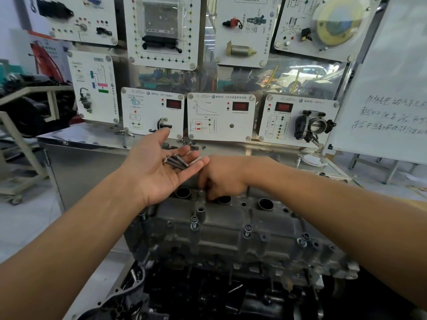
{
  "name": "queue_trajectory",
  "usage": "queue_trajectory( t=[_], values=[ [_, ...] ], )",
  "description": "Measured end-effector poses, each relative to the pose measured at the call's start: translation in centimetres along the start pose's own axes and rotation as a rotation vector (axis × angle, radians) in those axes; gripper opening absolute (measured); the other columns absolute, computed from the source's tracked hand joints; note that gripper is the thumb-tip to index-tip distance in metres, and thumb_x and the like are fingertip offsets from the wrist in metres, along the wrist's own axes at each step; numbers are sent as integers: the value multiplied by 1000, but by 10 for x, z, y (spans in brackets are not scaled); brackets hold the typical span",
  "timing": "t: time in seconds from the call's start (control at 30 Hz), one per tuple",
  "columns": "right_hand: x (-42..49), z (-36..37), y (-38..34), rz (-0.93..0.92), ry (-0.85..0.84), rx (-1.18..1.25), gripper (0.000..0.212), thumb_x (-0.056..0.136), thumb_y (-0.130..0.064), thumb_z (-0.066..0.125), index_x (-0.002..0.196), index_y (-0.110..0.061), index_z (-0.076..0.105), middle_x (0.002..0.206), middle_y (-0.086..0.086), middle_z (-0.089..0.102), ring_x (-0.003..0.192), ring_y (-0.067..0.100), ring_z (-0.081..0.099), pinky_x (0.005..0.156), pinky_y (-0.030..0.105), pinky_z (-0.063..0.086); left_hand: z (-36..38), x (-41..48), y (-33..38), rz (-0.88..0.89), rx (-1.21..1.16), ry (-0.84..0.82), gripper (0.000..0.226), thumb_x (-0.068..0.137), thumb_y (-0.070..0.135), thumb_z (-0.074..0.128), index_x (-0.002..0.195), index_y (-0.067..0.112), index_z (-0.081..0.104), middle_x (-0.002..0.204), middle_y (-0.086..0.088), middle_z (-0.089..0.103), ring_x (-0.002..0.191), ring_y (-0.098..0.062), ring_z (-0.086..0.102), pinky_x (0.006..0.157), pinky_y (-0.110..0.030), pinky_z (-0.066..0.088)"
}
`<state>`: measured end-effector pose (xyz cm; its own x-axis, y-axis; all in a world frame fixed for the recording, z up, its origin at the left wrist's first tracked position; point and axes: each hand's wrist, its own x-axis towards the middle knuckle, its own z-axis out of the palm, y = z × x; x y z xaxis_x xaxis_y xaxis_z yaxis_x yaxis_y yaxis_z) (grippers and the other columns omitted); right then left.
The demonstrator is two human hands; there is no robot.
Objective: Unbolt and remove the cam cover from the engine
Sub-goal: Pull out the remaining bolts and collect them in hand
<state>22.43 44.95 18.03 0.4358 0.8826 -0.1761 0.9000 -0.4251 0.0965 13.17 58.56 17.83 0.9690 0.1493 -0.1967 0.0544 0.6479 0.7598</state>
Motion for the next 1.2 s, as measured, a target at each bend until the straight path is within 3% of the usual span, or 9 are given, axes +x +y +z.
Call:
queue_trajectory(
  t=[0.2, 0.3, 0.47, 0.57, 0.67, 0.77, 0.87, 1.03, 1.2],
  values=[
    [-23, -23, 11, -57, 158, 144, 11, 92, -20, 68, 85, -13, 74, 56, -22, 58, 57, -4, 52, 59, 11, 35, 1, 0, -1, 14, 12, 22, 53, 101, 46, 50, 112, -5, 59, 92, -19, 65, 80, -38, 75, 56, -37, 61],
    [-43, -50, 22, -13, 274, 246, 15, 94, -22, 68, 86, -12, 75, 58, -13, 60, 50, -3, 49, 54, 10, 36, 2, 2, -3, 15, 21, 36, 53, 101, 47, 50, 112, -4, 59, 103, -17, 62, 93, -34, 74, 57, -37, 61],
    [-49, -74, -3, -81, 254, 272, 14, 94, -24, 67, 94, -15, 78, 69, -8, 70, 58, -1, 55, 55, 13, 42, 6, -1, -8, -19, 46, -29, 57, 102, 45, 49, 120, -9, 57, 91, -17, 68, 86, -31, 74, 68, -42, 64],
    [-35, -70, -29, -99, 191, 172, 18, 94, -23, 64, 91, -12, 78, 72, 2, 72, 59, 5, 57, 60, 20, 46, 4, -15, -13, -33, 112, -119, 51, 101, 41, 51, 102, -6, 70, 83, -18, 72, 72, -30, 74, 64, -37, 64],
    [-25, -63, -50, -136, 194, 129, 16, 92, -29, 67, 87, -20, 79, 61, -9, 68, 55, 0, 56, 58, 16, 43, -9, -36, -20, -53, 102, -127, 46, 99, 38, 53, 86, 1, 76, 80, -13, 68, 65, -23, 71, 52, -29, 60],
    [-22, -57, -61, -169, 347, 212, 12, 90, -29, 70, 85, -22, 79, 53, -24, 62, 55, -3, 57, 55, 12, 41, -32, -60, -30, -129, -7, -42, 47, 98, 45, 54, 89, 1, 69, 73, -12, 61, 56, -20, 65, 45, -26, 57],
    [-17, -44, -71, -167, 450, 288, 11, 89, -23, 71, 83, -18, 80, 61, -19, 66, 60, 2, 61, 60, 18, 49, -57, -87, -43, -231, -150, 12, 47, 96, 47, 55, 84, 3, 66, 70, -10, 58, 52, -19, 62, 41, -25, 55],
    [2, -10, -98, -138, 298, 182, 19, 89, -25, 70, 83, -8, 78, 77, 4, 74, 69, 18, 67, 72, 35, 55, -82, -121, -67, -290, -350, 43, 48, 87, 44, 60, 73, -1, 68, 72, -12, 60, 52, -24, 64, 41, -30, 57],
    [10, -3, -109, 25, 402, 200, 15, 80, -34, 78, 78, -19, 75, 75, -9, 68, 70, 12, 65, 69, 36, 59, -93, -126, -86, -286, -479, 157, 60, 98, 48, 52, 78, -7, 66, 75, -21, 66, 56, -34, 69, 48, -48, 60]
  ],
)
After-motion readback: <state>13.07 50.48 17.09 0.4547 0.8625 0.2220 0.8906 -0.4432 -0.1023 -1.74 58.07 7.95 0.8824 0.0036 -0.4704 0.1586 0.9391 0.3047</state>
